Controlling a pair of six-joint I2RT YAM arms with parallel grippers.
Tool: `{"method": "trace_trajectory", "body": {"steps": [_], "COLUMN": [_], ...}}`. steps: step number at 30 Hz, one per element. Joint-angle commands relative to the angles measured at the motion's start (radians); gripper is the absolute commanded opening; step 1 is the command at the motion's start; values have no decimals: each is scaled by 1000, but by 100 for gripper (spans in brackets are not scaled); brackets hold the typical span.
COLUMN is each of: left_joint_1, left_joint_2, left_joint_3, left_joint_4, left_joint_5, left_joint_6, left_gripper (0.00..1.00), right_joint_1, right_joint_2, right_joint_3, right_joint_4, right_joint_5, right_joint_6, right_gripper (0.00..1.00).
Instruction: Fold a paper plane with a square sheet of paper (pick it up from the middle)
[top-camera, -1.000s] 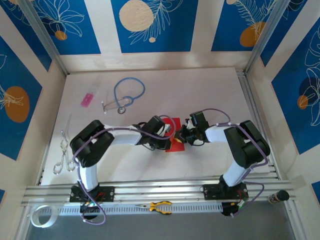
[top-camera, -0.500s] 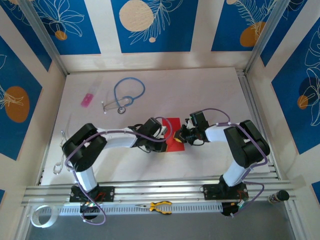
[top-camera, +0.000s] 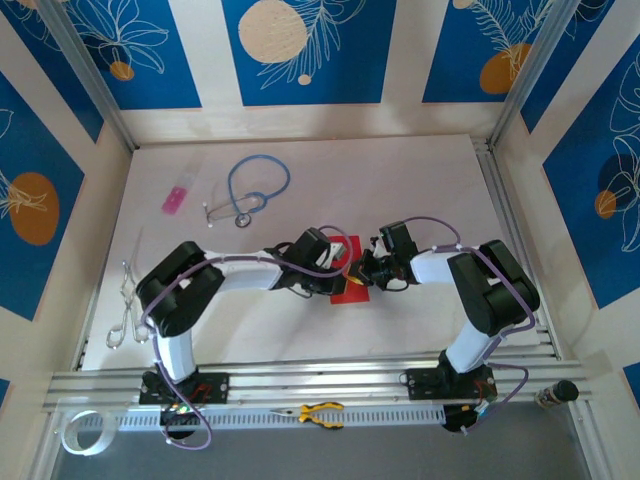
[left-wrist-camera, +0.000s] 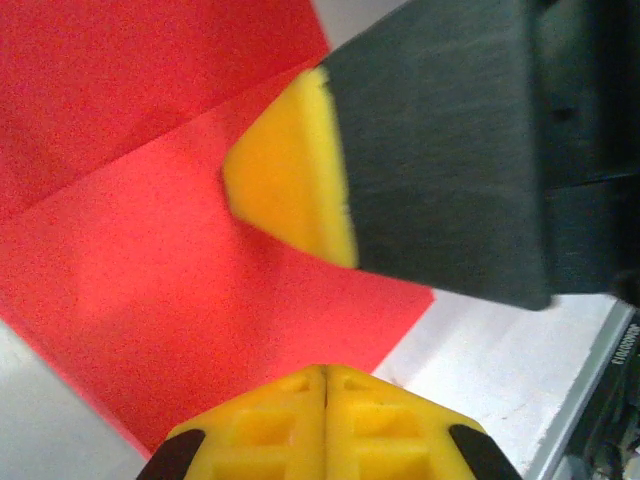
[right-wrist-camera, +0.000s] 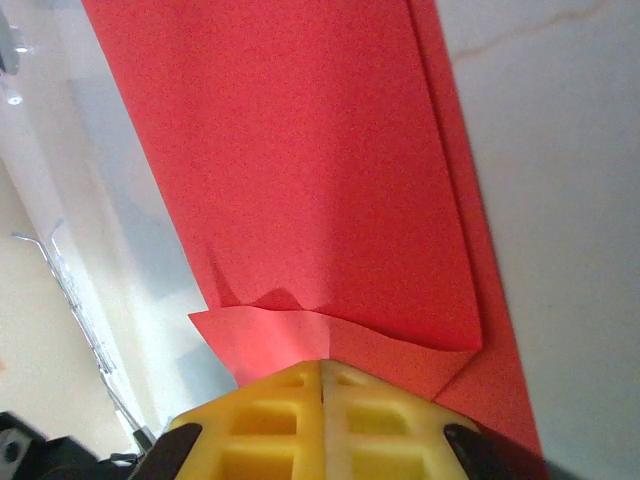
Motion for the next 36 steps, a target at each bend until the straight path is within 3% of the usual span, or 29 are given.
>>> {"method": "trace_trajectory", "body": {"steps": [1,18,24,28,36], "left_joint_1": [-8,-8,0,20,23], "left_joint_2": [12,-135,-179,-121,21], "left_joint_3": [-25,-194,-152,-106,37], "left_joint_4": [-9,-91,13,93,4], "left_joint_5": [18,-10,-14,18,-29], "left_joint_6": [-8,25,-12,-45,-23], "left_gripper": [0,0,0,0,0], "right_joint_1": [-5,-12,-12,-13,-11], "right_joint_2": [42,42,36,33,37], "right_joint_3": [-11,-14,-12,-10,-8], "right_joint_4": [-101,-115,-112,-109,-97], "right_joint_5": [56,55,44,41,26], "right_joint_6": [-18,-25,-22,-19,-15], "right_gripper": [0,0,0,0,0]}}
